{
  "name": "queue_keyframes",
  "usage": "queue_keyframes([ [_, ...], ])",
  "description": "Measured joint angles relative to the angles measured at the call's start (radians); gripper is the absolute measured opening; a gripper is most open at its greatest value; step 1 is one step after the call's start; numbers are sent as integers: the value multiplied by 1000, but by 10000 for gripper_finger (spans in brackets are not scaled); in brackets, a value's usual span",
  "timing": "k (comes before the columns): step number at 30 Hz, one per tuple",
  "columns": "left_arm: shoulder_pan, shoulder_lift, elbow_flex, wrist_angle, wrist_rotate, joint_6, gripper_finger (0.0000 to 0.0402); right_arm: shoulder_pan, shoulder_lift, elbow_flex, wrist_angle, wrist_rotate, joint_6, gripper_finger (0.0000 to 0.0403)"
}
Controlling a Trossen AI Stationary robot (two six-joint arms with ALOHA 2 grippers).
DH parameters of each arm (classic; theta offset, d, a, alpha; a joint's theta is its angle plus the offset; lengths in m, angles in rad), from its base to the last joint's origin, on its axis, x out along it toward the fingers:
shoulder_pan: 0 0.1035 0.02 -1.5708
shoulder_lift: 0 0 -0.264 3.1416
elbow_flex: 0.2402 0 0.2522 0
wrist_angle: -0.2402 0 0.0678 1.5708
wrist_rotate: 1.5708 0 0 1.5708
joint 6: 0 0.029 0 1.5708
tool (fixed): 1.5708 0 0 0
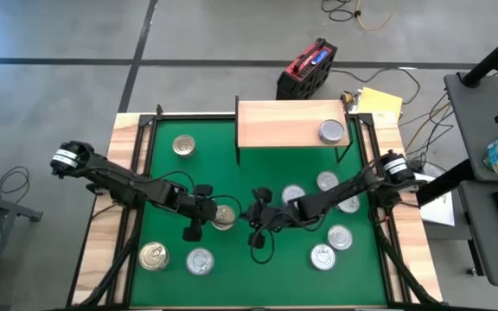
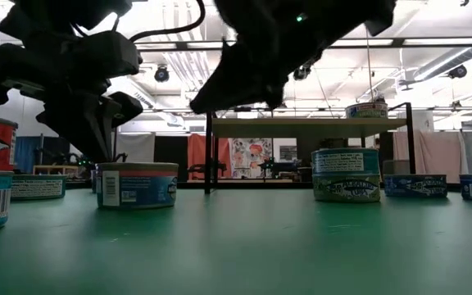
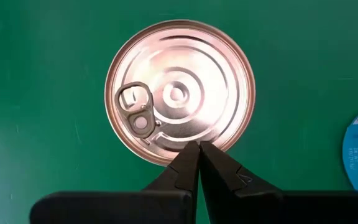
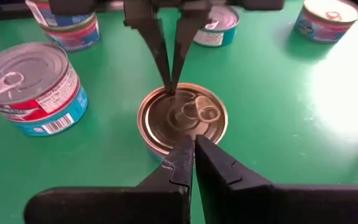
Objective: Stack canned seafood by type on shelf
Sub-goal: Put the blue/pink tuna can on the shelf
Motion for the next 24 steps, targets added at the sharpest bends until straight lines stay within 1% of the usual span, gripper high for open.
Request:
queue_keyframes([
  [5, -2, 0, 4, -3, 0, -1, 0, -2, 43, 34, -1, -37, 45, 9],
  [13, -4, 2, -1, 1, 0, -12, 0, -31, 39, 22, -23, -48, 195, 9],
  [14, -5, 2, -2, 1, 0, -16, 0, -40, 39, 22, -30, -71, 205, 9],
  [18, -8, 3, -5, 10, -3, -18, 0, -81, 43, 21, -28, -221, 236, 9],
  [20, -8, 3, -8, 15, -3, -18, 0, -95, 47, 20, -29, -240, 248, 11],
  [24, -11, 3, -10, 16, -4, -26, 0, -115, 49, 16, -30, -240, 259, 26],
])
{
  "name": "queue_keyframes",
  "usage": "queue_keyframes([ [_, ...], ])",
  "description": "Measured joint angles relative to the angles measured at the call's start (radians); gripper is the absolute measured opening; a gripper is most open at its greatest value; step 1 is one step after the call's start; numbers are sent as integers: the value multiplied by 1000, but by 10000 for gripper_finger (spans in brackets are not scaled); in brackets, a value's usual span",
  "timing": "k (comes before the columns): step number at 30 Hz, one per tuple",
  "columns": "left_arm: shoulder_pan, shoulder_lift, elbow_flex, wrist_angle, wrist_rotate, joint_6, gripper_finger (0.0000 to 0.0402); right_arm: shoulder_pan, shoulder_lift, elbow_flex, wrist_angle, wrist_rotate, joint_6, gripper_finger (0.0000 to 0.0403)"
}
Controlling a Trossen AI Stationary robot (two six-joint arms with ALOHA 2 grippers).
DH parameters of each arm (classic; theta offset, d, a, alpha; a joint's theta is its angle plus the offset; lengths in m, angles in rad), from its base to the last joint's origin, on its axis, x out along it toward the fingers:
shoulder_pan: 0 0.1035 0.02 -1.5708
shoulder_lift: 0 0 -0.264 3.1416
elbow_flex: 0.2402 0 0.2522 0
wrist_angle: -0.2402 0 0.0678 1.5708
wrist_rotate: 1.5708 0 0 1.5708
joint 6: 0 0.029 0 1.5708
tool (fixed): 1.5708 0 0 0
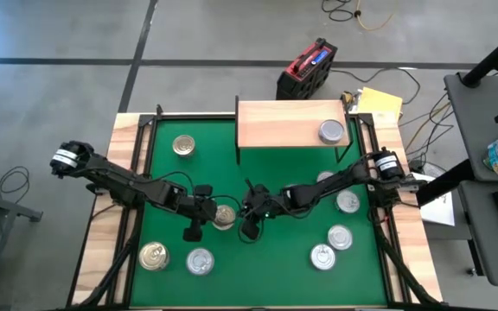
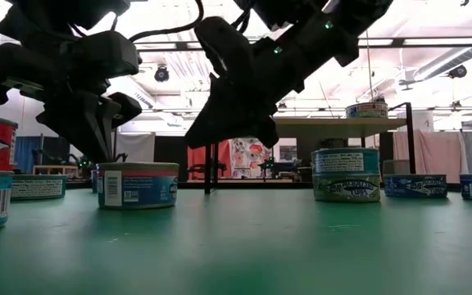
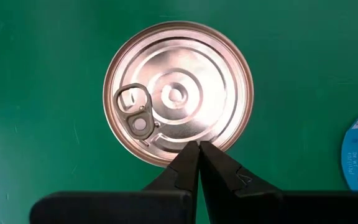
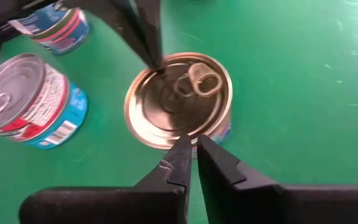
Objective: Stack canned seafood by type on shelf
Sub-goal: Put the blue/pink tuna can on the shelf
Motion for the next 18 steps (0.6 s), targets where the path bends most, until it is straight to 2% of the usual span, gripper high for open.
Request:
queue_keyframes([
  [5, -13, 0, -8, 5, -4, -1, 0, -7, 0, -1, 3, -9, 4, 77],
  [13, -17, 5, -24, 20, -8, 1, 0, -33, 0, -1, 16, -9, 62, 191],
  [18, -17, 4, -37, 59, -11, 0, 0, -43, 0, -1, 71, -7, 21, 254],
])
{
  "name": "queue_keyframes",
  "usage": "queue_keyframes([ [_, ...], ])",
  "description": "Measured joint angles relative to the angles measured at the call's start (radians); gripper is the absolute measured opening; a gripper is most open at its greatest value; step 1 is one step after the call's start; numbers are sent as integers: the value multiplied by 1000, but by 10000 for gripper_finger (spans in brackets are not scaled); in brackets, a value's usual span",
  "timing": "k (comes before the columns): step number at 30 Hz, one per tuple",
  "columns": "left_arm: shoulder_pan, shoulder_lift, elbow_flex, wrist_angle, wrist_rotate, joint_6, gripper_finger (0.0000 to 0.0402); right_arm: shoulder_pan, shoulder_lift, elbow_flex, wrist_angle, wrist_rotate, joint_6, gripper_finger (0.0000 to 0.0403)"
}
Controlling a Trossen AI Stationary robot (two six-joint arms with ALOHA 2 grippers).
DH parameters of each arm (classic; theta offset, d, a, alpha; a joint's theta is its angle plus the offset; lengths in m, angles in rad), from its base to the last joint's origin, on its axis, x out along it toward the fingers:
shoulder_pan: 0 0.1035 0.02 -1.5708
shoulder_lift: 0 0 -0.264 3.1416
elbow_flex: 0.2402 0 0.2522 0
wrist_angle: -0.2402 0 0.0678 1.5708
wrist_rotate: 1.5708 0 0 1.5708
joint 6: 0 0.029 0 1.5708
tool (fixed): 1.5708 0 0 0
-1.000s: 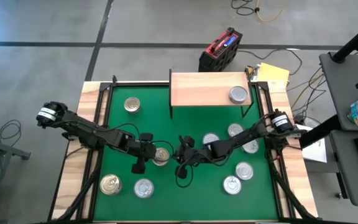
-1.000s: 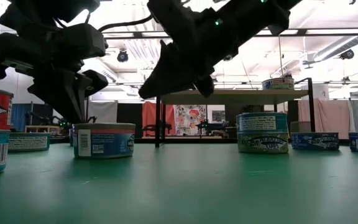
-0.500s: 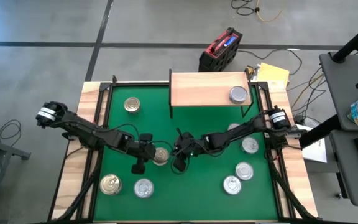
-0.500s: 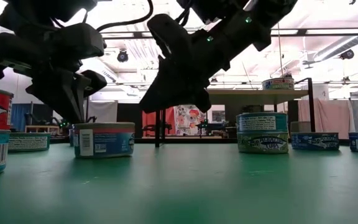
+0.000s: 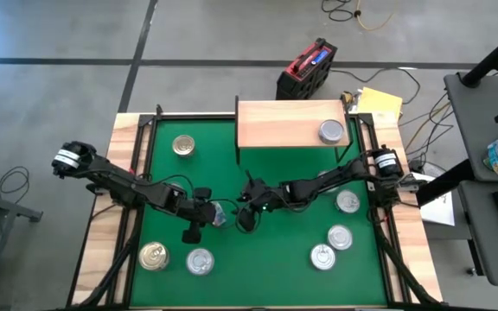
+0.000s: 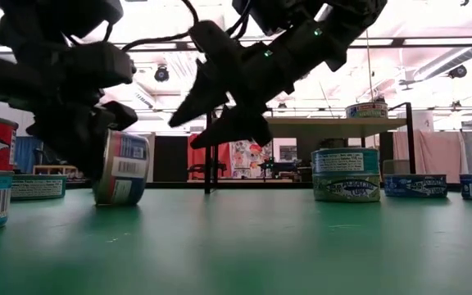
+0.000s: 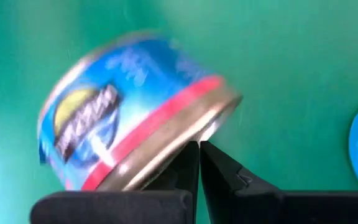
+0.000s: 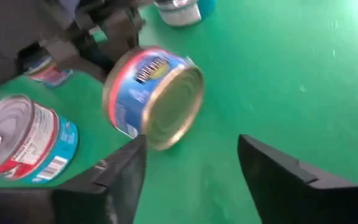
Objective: Stack canned seafood by type on shelf
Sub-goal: Put the blue/pink tuna can on the shelf
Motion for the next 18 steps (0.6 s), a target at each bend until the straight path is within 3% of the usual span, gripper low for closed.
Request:
queue_keyframes([
  [8, 0, 0, -5, 19, -1, 3, 0, 13, 17, 0, 50, 10, -89, 314],
  [13, 0, 1, -12, 66, -8, 7, 0, 25, 80, 0, 182, 8, -132, 327],
  [18, 0, 5, -15, 96, -12, 7, 0, 26, 124, 38, 194, 8, -104, 329],
])
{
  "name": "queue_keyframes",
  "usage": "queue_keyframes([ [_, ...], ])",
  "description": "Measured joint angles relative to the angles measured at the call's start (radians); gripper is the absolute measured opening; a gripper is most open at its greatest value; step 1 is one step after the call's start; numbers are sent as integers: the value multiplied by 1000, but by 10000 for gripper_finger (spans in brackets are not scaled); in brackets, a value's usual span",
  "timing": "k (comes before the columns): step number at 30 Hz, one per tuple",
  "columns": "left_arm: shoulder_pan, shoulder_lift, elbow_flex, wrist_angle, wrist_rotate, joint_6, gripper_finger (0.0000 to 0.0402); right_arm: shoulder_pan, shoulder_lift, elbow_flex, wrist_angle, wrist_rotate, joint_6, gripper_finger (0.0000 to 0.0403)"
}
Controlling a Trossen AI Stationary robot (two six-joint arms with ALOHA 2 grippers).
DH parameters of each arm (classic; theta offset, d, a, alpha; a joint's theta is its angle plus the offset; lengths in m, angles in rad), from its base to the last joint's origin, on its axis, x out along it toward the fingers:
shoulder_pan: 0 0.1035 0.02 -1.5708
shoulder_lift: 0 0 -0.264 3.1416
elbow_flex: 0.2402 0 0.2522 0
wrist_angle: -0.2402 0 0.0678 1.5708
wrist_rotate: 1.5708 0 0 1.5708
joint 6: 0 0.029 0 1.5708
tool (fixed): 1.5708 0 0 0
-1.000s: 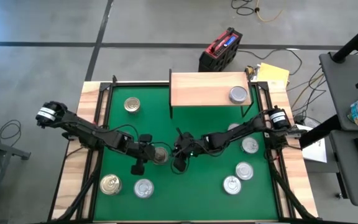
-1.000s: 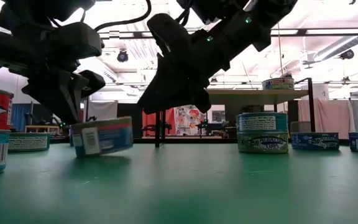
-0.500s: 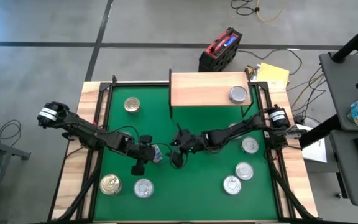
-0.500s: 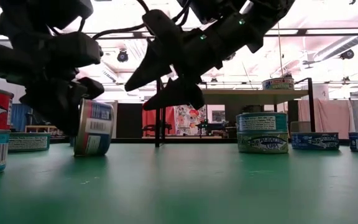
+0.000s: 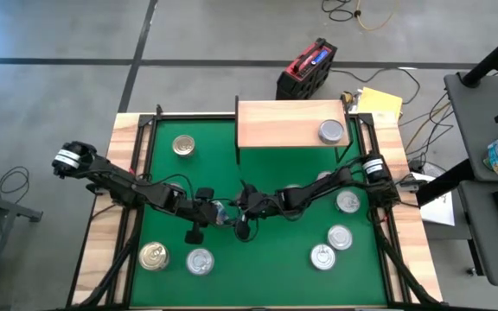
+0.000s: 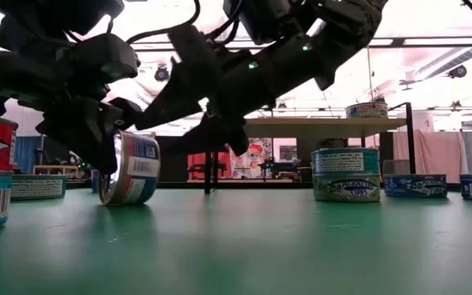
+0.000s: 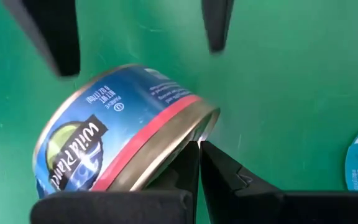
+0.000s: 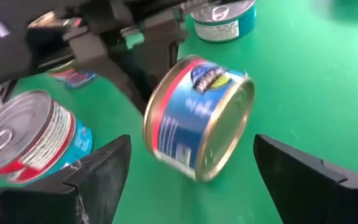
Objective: Stack canned seafood by type on shelf
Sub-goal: Put the blue/pink tuna can on the shelf
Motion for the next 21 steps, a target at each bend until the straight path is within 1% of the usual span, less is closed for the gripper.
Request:
queue_keyframes([
  [5, 0, 10, 0, 14, -30, 0, 0, 5, 58, 53, -3, 3, -47, 333],
  [11, 0, 14, -1, 29, -36, 0, 0, 7, 106, 122, -34, 14, -36, 327],
  [13, 0, 14, -1, 29, -36, -1, 0, 6, 107, 137, -95, 51, -32, 318],
  [15, 0, 16, -1, 29, -36, -3, 0, 7, 107, 145, -121, 73, -57, 306],
  [21, 0, 16, -1, 29, -36, 0, 0, 7, 105, 145, -136, 70, -194, 254],
])
